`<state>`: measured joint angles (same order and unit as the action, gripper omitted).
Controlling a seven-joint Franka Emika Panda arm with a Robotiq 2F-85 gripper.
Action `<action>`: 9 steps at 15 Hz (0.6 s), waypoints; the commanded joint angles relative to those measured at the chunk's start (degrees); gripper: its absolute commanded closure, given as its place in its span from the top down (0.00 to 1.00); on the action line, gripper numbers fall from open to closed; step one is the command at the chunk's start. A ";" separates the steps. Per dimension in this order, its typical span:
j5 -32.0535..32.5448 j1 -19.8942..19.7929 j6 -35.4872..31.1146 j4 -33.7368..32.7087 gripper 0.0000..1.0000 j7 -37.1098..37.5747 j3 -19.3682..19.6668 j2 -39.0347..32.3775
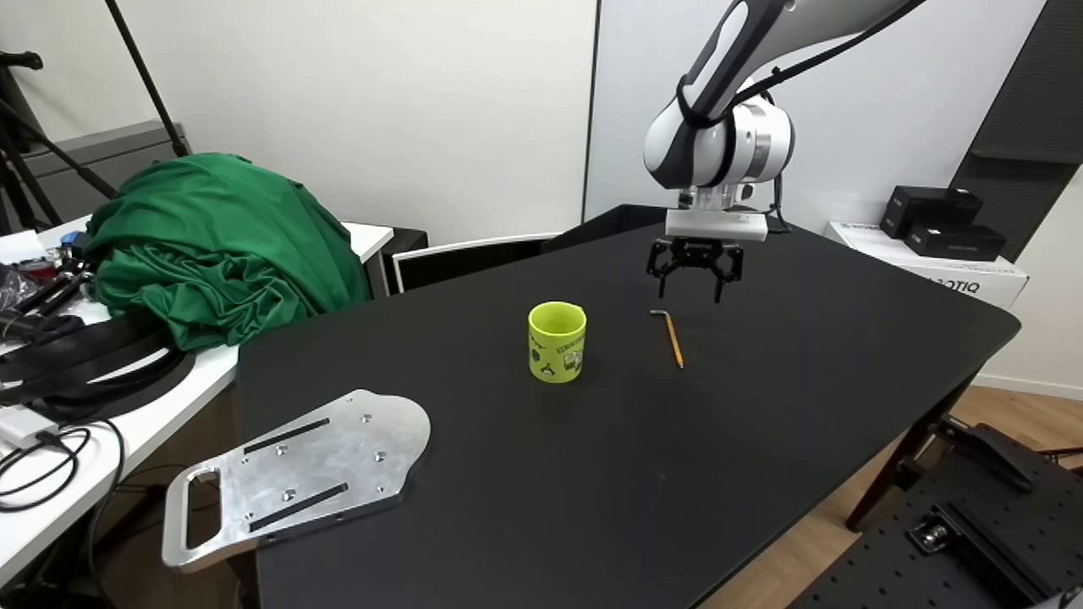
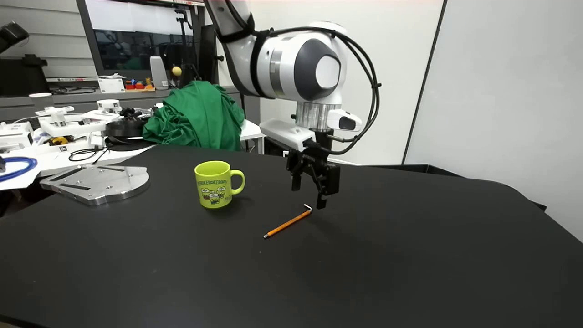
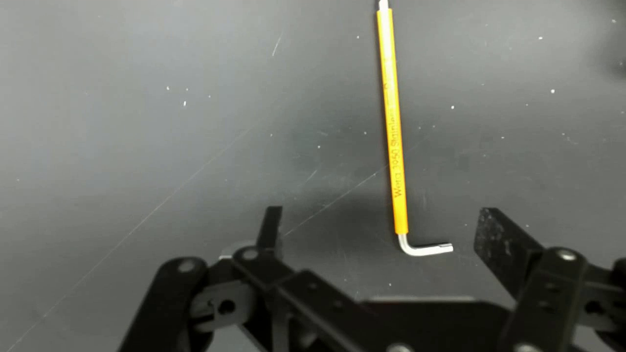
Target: Put the pencil in the cup
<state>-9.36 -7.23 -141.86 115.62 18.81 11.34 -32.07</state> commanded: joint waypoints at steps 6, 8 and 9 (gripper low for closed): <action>-1.35 -1.39 -9.14 4.54 1.00 -5.14 -2.42 0.12; -1.96 -1.71 -10.45 5.01 1.00 -6.23 -3.07 -0.15; -2.04 -1.84 -10.94 5.04 1.00 -6.57 -3.32 -0.40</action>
<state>-10.26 -7.85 -150.78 120.03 13.89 9.44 -32.25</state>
